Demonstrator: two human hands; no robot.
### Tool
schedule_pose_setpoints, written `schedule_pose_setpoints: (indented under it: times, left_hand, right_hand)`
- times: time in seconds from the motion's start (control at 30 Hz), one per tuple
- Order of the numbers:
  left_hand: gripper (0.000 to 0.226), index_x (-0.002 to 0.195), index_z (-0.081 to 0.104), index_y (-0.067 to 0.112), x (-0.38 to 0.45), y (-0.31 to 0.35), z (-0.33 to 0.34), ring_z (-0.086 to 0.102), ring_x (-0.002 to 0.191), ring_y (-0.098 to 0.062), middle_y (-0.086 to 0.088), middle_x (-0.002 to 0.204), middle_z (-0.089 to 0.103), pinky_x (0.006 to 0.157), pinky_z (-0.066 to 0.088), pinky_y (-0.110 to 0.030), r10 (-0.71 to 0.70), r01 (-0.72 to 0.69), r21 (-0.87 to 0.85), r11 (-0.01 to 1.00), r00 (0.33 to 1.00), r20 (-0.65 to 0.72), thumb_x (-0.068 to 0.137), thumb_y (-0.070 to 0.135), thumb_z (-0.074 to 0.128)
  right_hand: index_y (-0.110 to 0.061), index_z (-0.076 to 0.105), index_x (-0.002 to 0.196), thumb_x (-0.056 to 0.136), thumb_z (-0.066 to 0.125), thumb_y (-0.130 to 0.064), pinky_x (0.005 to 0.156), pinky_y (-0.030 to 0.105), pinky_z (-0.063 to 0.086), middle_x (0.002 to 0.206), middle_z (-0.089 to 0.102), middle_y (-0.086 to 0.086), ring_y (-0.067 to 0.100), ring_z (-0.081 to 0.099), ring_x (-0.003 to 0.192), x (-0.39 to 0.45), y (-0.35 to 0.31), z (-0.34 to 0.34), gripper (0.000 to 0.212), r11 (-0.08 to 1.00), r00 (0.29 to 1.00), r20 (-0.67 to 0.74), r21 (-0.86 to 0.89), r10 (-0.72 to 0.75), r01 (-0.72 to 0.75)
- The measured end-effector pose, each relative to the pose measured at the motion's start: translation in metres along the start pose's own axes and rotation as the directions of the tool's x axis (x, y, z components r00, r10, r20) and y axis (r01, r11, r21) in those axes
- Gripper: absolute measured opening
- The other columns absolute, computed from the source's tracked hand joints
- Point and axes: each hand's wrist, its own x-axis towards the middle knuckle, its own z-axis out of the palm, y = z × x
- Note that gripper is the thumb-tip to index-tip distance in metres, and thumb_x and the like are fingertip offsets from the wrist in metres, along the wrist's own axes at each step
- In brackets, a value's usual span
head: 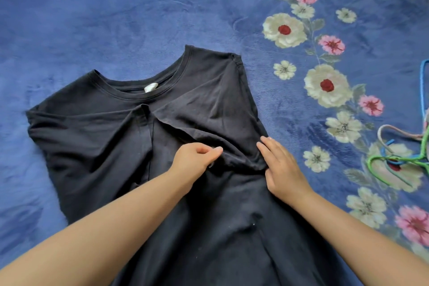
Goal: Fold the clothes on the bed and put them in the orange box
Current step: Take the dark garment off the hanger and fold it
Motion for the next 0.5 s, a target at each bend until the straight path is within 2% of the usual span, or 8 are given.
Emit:
schedule_pose_setpoints:
  times: [0.07, 0.13, 0.2, 0.3, 0.37, 0.5]
  left_hand:
    - [0.017, 0.072, 0.059, 0.011, -0.003, 0.01, 0.007, 0.038, 0.046, -0.004, 0.0, 0.061, 0.044, 0.041, 0.031, -0.01, -0.097, 0.103, -0.155, 0.983, 0.994, 0.041, 0.087, 0.018, 0.063]
    - [0.022, 0.068, 0.053, 0.014, -0.004, 0.016, 0.009, 0.038, 0.052, -0.007, 0.001, 0.063, 0.042, 0.045, 0.036, -0.01, -0.108, 0.132, -0.249, 0.96, 0.988, 0.108, 0.089, 0.012, 0.06]
    - [0.026, 0.064, 0.051, 0.016, -0.007, 0.016, 0.004, 0.043, 0.053, -0.005, 0.004, 0.059, 0.045, 0.049, 0.038, -0.011, -0.048, 0.076, -0.156, 0.985, 0.984, 0.172, 0.089, 0.015, 0.059]
    - [0.03, 0.063, 0.043, 0.015, -0.017, 0.007, -0.004, 0.051, 0.041, -0.004, 0.006, 0.044, 0.04, 0.046, 0.036, -0.011, -0.001, -0.009, 0.042, 0.999, 0.974, 0.226, 0.089, 0.014, 0.057]
    - [0.028, 0.067, 0.041, 0.015, -0.024, -0.004, -0.007, 0.059, 0.046, -0.003, 0.005, 0.051, 0.042, 0.048, 0.042, -0.011, -0.066, 0.066, 0.005, 0.998, 0.973, 0.22, 0.091, 0.013, 0.055]
    - [0.033, 0.064, 0.039, 0.015, -0.034, -0.022, -0.006, 0.065, 0.057, -0.01, 0.001, 0.068, 0.049, 0.059, 0.05, -0.018, -0.255, 0.308, -0.272, 0.912, 0.943, 0.212, 0.092, 0.01, 0.055]
  right_hand:
    - [-0.003, 0.046, 0.122, 0.071, 0.031, -0.008, 0.096, 0.038, 0.039, 0.122, 0.059, 0.022, 0.026, 0.04, 0.118, 0.001, 0.002, 0.0, 0.053, 1.0, 1.0, 0.012, 0.029, -0.001, 0.0]
    - [0.0, 0.052, 0.119, 0.072, 0.033, -0.008, 0.091, 0.041, 0.046, 0.121, 0.059, 0.023, 0.026, 0.041, 0.117, 0.003, 0.003, -0.001, 0.052, 0.999, 1.0, 0.007, 0.039, 0.001, -0.001]
    - [-0.002, 0.049, 0.12, 0.072, 0.033, -0.008, 0.094, 0.038, 0.042, 0.121, 0.059, 0.023, 0.026, 0.042, 0.117, 0.004, 0.002, -0.004, 0.051, 0.999, 1.0, 0.015, 0.038, -0.011, 0.011]
    - [-0.007, 0.043, 0.122, 0.072, 0.031, -0.006, 0.084, 0.04, 0.052, 0.123, 0.06, 0.02, 0.03, 0.048, 0.119, 0.001, 0.001, -0.01, 0.052, 0.999, 0.998, 0.049, -0.016, -0.049, 0.05]
    - [-0.006, 0.041, 0.124, 0.071, 0.028, -0.002, 0.081, 0.045, 0.052, 0.125, 0.058, 0.02, 0.034, 0.057, 0.114, -0.002, 0.002, -0.012, 0.055, 0.997, 0.994, 0.09, -0.042, -0.061, 0.065]
    - [-0.002, 0.039, 0.125, 0.064, 0.019, 0.005, 0.083, 0.042, 0.051, 0.126, 0.057, 0.022, 0.034, 0.06, 0.109, -0.006, 0.002, -0.016, 0.065, 0.985, 0.982, 0.154, -0.116, -0.11, 0.128]
